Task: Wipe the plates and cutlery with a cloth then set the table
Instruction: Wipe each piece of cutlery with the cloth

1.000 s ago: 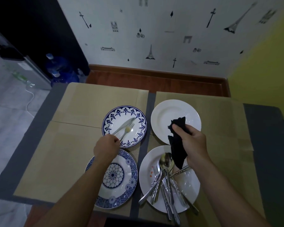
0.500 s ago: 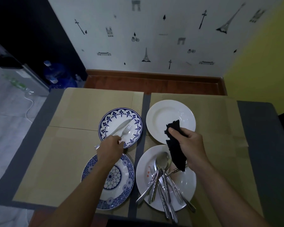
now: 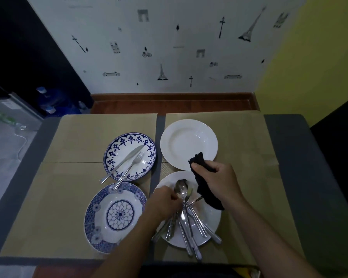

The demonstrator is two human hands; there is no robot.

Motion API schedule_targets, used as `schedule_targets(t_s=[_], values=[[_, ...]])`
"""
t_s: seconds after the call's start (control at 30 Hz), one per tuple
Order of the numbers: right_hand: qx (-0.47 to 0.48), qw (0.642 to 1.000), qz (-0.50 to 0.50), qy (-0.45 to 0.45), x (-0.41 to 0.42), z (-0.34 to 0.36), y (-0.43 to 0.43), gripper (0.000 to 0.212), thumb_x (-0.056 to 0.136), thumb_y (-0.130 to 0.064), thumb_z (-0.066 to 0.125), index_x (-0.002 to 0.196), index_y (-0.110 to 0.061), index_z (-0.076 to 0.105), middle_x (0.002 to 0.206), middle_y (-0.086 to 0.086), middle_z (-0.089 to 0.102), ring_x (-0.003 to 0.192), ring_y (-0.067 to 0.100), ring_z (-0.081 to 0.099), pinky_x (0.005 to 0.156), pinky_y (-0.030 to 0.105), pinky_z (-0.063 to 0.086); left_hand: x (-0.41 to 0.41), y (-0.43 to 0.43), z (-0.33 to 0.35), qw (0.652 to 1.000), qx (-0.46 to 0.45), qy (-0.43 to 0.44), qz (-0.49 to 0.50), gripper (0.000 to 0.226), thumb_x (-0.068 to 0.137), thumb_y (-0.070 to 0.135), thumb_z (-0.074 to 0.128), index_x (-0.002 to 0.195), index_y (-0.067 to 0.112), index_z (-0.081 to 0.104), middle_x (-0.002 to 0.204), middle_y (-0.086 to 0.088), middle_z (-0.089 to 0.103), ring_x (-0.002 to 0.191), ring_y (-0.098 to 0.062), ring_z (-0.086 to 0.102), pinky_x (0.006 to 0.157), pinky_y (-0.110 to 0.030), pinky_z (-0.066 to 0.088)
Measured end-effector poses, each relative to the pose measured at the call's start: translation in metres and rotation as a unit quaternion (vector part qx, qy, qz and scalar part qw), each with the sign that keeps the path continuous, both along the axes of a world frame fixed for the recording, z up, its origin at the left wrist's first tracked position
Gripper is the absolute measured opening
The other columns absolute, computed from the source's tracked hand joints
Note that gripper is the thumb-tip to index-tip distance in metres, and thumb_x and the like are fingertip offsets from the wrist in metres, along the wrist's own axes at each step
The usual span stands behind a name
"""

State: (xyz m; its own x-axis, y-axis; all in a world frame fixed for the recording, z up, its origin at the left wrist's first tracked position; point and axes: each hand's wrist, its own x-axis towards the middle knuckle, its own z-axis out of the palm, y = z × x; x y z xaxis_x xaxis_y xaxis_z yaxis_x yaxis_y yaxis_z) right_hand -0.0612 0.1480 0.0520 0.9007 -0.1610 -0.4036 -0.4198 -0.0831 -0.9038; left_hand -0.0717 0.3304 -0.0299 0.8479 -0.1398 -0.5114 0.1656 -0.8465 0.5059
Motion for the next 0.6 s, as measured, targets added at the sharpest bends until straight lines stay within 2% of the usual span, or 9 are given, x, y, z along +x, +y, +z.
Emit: schedule_targets(t_s=[0.07,0.17,0.3,0.43,0.6], values=[[0.004,1.000,-0.002,-0.002,-0.005,-0.002,-0.004,0.008,0.085,-0.036,0.082,0.086,-0.029,0.084,0.062,-0.001,0.066,0.059,0.016,0.060,0.067,0.051,0.061,-0.010,-0.008,-0.004,1.000,0.016,0.019,0.014,0.030,0.079,0.047,0.069,0.076,0.018,0.077,0.065,0.004,0.068,0.064,-0.010,0.066,0.066,-0.028,0.056],[0.000,1.000,-0.003,-0.009,-0.010,-0.003,-0.008,0.008,0.086,-0.036,0.082,0.084,-0.029,0.084,0.061,-0.002,0.065,0.057,0.014,0.057,0.063,0.039,0.055,-0.022,-0.017,-0.009,0.998,0.031,0.030,0.044,0.033,0.078,0.051,0.074,0.078,0.018,0.076,0.069,0.006,0.069,0.064,-0.008,0.064,0.063,-0.024,0.048],[-0.001,1.000,-0.001,-0.015,-0.016,-0.006,-0.013,0.012,0.086,-0.037,0.081,0.081,-0.026,0.083,0.063,0.000,0.063,0.059,0.014,0.055,0.061,0.032,0.048,-0.031,-0.024,-0.014,0.996,0.030,0.029,0.084,0.028,0.080,0.047,0.074,0.076,0.019,0.075,0.066,0.008,0.066,0.063,-0.007,0.063,0.054,-0.022,0.038],[0.011,1.000,0.001,-0.016,-0.019,-0.006,-0.014,0.014,0.086,-0.035,0.081,0.079,-0.024,0.082,0.064,0.003,0.062,0.059,0.016,0.053,0.059,0.031,0.047,-0.033,-0.026,-0.017,0.993,0.022,0.049,0.103,0.027,0.074,0.044,0.074,0.070,0.017,0.071,0.064,0.005,0.066,0.068,-0.015,0.067,0.059,-0.025,0.043],[0.008,1.000,0.015,-0.015,-0.022,-0.006,-0.015,0.018,0.085,-0.040,0.080,0.079,-0.023,0.081,0.065,0.003,0.063,0.060,0.017,0.054,0.062,0.032,0.045,-0.036,-0.029,-0.020,0.990,-0.007,0.067,0.122,0.019,0.079,0.036,0.071,0.071,0.018,0.072,0.064,0.004,0.067,0.063,-0.011,0.065,0.057,-0.024,0.047]])
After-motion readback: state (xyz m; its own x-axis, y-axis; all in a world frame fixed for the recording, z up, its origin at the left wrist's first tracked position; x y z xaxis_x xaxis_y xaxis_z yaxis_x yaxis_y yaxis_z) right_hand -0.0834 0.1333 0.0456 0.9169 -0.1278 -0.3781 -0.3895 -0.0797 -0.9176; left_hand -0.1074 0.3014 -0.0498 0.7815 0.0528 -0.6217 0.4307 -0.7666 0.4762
